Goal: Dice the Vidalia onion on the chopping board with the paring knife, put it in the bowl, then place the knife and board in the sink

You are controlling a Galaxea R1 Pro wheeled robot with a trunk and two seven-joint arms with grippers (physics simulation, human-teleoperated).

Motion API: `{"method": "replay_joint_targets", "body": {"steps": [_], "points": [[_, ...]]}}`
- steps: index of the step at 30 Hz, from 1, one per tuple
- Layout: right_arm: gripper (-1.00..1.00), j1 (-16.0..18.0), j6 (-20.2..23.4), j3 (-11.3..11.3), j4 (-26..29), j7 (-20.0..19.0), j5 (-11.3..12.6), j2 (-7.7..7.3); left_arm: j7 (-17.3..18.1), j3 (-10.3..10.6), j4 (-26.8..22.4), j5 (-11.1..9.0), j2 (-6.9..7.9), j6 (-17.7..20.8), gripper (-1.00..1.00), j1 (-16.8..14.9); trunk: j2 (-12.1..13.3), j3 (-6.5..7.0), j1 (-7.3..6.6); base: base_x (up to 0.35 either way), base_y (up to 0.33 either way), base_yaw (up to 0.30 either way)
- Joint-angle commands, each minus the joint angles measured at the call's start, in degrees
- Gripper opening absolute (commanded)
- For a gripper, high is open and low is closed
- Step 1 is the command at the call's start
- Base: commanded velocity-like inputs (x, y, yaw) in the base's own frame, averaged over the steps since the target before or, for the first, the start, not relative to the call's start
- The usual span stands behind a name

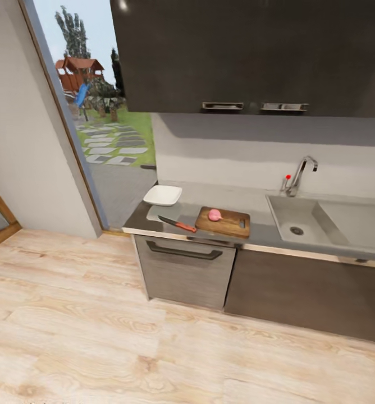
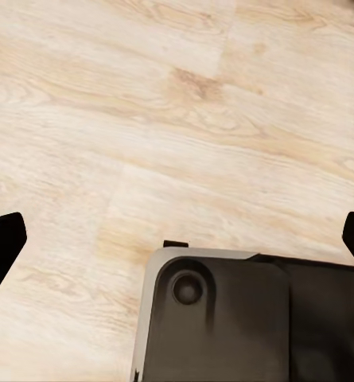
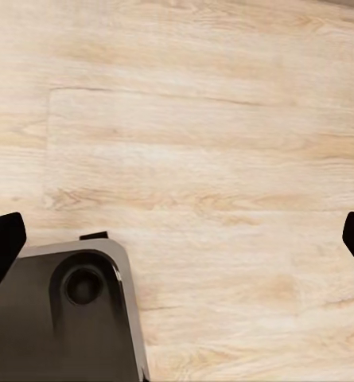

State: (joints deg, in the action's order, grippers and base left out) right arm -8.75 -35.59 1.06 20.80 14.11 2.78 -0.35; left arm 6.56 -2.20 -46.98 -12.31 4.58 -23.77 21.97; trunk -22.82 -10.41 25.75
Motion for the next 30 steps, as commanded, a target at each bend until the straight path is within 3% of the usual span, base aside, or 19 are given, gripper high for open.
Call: {"method": "replay_joint_targets", "body": {"steps": [1, 10, 12, 14, 15, 16, 19, 23, 27, 28, 30], "points": [[1.00, 0.0, -0.1, 0.0, 0.1, 0.0, 0.3, 0.00, 0.6, -0.1, 0.0, -0.6, -0.01, 0.0, 1.00, 0.0, -0.1, -0.02, 0.04, 0.000, 0.000, 0.216], [1.00, 0.0, -0.3, 0.0, 1.1, 0.0, 0.1, -0.12, 0.6, -0.1, 0.3, -0.6, -0.06, 0.0, 1.00, 0.0, -0.1, 0.41, 0.04, 0.000, 0.000, 0.144], [1.00, 0.0, -0.6, 0.0, 3.5, 0.0, 0.1, -0.25, 0.6, -0.1, 0.3, -0.6, -0.08, 0.0, 1.00, 0.0, -0.1, 0.42, 0.04, 0.000, 0.000, 0.018], [1.00, 0.0, -0.1, 0.0, 10.6, 0.3, -0.1, -0.19, 0.6, -0.1, 0.4, -0.6, -0.11, 0.0, 1.00, 0.0, -0.1, 0.42, 0.04, 0.000, 0.000, 0.006], [1.00, 0.0, 1.9, 0.0, 16.4, 0.5, -0.3, -0.10, 0.6, -0.1, 0.5, -0.6, -0.16, 0.0, 1.00, 0.0, -0.1, 0.42, 0.04, 0.000, 0.000, 0.002], [1.00, 0.0, 8.9, 0.0, 25.5, 0.8, -0.9, -0.04, 0.6, 0.0, 0.6, -0.6, -0.24, 0.0, 1.00, 0.0, -0.1, 0.42, 0.04, 0.000, 0.000, 0.000], [1.00, 0.0, 23.9, -0.1, 40.0, 1.7, -2.2, 0.07, 0.6, 0.0, 1.0, -0.5, -0.34, -0.1, 1.00, 0.0, -0.1, 0.43, 0.04, 0.000, 0.000, 0.000], [1.00, 1.0, 36.0, -0.9, 57.6, 2.5, -5.1, 0.84, 0.7, 0.0, 1.4, -0.5, -0.43, -0.1, 1.00, 0.0, -0.1, 0.43, 0.04, 0.000, 0.000, 0.000], [1.00, 5.7, 45.9, -2.2, 65.5, 2.6, -9.2, 2.74, 0.7, 0.0, 1.4, -0.5, -0.44, -0.1, 1.00, 0.0, -0.1, 0.43, 0.04, 0.000, 0.000, 0.000], [1.00, 8.7, 49.8, -2.8, 66.7, 2.6, -11.0, 4.11, 0.7, 0.1, 1.4, -0.5, -0.49, -0.1, 1.00, 0.0, -0.1, 0.43, 0.04, 0.000, 0.000, 0.000], [1.00, 11.9, 52.8, -3.6, 67.3, 2.6, -12.7, 5.86, 0.7, 0.1, 1.5, -0.5, -0.51, -0.1, 1.00, 0.0, -0.1, 0.43, 0.04, 0.000, 0.000, 0.000]]}}
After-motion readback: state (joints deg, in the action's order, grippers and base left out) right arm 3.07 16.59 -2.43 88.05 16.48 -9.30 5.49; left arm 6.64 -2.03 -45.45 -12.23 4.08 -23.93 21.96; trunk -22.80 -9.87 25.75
